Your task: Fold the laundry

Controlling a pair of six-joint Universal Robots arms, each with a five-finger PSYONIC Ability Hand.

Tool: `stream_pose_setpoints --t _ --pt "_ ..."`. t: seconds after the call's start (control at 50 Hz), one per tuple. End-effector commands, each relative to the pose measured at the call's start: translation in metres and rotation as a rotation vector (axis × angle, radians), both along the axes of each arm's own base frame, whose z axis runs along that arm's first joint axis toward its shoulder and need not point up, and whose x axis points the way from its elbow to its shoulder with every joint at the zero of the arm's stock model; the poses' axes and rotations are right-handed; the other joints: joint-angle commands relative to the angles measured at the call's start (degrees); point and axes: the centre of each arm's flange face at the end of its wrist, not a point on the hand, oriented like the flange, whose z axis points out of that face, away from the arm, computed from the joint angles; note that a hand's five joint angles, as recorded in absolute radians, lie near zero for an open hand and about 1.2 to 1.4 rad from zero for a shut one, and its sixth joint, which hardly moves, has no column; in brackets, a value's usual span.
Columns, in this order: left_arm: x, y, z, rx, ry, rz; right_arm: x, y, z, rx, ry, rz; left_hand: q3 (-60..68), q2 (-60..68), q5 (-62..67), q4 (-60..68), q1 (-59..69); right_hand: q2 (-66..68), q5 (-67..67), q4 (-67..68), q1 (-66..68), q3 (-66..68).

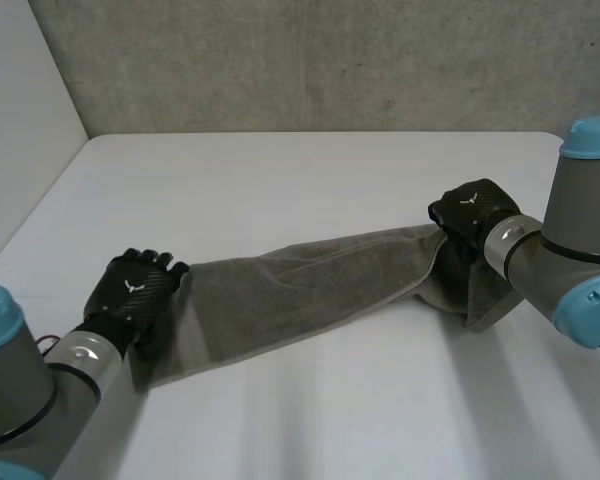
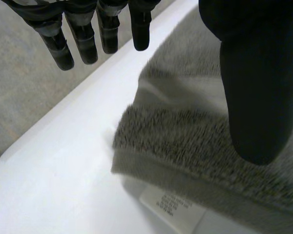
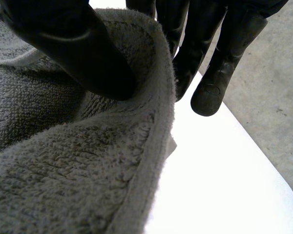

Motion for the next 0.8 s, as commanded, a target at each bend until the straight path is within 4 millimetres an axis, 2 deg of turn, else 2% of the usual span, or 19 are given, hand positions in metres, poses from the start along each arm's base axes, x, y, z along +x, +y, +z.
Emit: stream_pose_setpoints --t 0.02,0.06,0.14,0.18,0.22,0.24,0.26,0.28,0.32,0.34,0.44,0.5,0.72,0.8 --pt "-0.002 0.022 0.023 0.037 0.109 -0.052 -0.001 -0.001 0.000 0.000 0.000 -0.002 0.6 0.6 -0.2 0.5 0.4 3.5 3.3 3.6 3.8 2.9" --pt "-0.004 0.024 0.025 0.054 0.146 -0.065 0.000 0.000 0.000 0.000 0.000 -0.001 1.9 2.0 1.2 1.8 1.8 3.5 3.3 3.6 3.8 2.9" --pt "-0.007 0.022 0.025 0.083 0.207 -0.076 -0.001 0.000 -0.001 0.003 0.001 -0.002 17.5 17.6 16.8 17.4 17.4 3.5 3.3 3.6 3.8 2.9" --pt "-0.009 0.022 0.023 0.088 0.210 -0.081 0.000 0.000 -0.002 0.005 0.001 -0.001 18.1 18.1 17.3 18.0 17.9 3.5 3.3 3.6 3.8 2.9" --pt "-0.021 0.026 0.010 0.137 0.201 -0.122 0.000 0.000 -0.002 0.004 0.002 -0.001 17.9 18.0 17.2 17.8 17.8 3.5 3.3 3.6 3.8 2.9" --pt "-0.021 0.026 0.010 0.137 0.201 -0.122 0.000 0.000 -0.001 0.003 0.001 -0.001 17.9 18.0 17.2 17.8 17.8 3.5 3.3 3.6 3.8 2.9" --pt "-0.032 0.031 0.006 0.148 0.197 -0.164 0.000 0.000 -0.001 0.003 0.001 -0.001 17.4 17.5 16.7 17.3 17.3 3.5 3.3 3.6 3.8 2.9" --pt "-0.033 0.031 0.006 0.148 0.197 -0.165 0.000 0.000 -0.001 0.003 0.001 -0.001 17.4 17.5 16.7 17.3 17.3 3.5 3.3 3.6 3.8 2.9" --pt "-0.050 0.034 0.000 0.143 0.195 -0.211 0.000 0.000 -0.001 0.003 0.001 -0.001 17.4 17.5 16.7 17.3 17.3 3.5 3.3 3.6 3.8 2.9" --pt "-0.050 0.034 0.000 0.143 0.195 -0.211 0.000 0.000 0.000 0.001 0.001 -0.001 17.4 17.5 16.7 17.3 17.3 3.5 3.3 3.6 3.8 2.9" --pt "-0.061 0.022 -0.016 0.130 0.174 -0.180 0.000 0.001 0.001 -0.001 0.000 -0.001 17.7 17.8 17.0 17.6 17.6 3.5 3.3 3.6 3.8 2.9" --pt "-0.064 0.022 -0.018 0.130 0.170 -0.183 0.000 0.000 0.002 -0.004 -0.001 -0.001 17.7 17.8 17.0 17.6 17.6 3.5 3.3 3.6 3.8 2.9" --pt "-0.072 -0.001 -0.022 0.100 0.167 -0.152 0.000 -0.001 0.000 -0.001 0.000 -0.002 18.7 18.8 18.0 18.6 18.6 3.5 3.3 3.6 3.8 2.9" --pt "-0.074 -0.006 -0.029 0.106 0.158 -0.146 0.000 -0.001 -0.001 0.000 0.001 -0.004 24.1 24.2 23.4 24.0 24.0 3.5 3.3 3.6 3.8 2.9"
